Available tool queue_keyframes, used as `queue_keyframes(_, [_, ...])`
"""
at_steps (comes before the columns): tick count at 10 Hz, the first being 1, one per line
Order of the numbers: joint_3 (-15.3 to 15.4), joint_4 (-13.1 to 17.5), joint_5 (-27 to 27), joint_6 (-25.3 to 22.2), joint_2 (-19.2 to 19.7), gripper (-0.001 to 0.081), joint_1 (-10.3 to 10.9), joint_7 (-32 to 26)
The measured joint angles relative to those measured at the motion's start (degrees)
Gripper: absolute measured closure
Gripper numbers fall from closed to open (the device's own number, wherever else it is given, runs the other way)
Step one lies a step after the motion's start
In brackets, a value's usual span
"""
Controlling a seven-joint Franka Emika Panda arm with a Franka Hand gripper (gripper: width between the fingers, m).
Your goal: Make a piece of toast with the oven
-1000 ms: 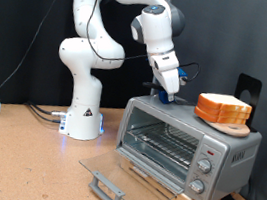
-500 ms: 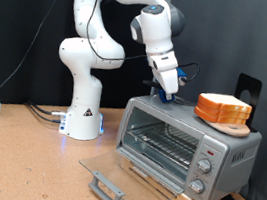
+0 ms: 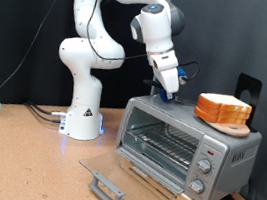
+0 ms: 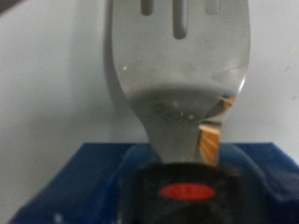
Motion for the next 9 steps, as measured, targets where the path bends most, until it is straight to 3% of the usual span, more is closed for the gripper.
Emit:
queue_keyframes(4, [-5.8, 2.9, -2.7, -9.5, -3.6, 0.0412, 0.0, -0.8])
queue_keyframes(7, [-5.9, 2.3, -1.9, -4.8, -4.1, 0.0412, -1.1, 0.3])
queue_keyframes(9, [-7.6, 2.0, -3.9, -5.5, -5.0, 0.0412, -4.8, 1.9])
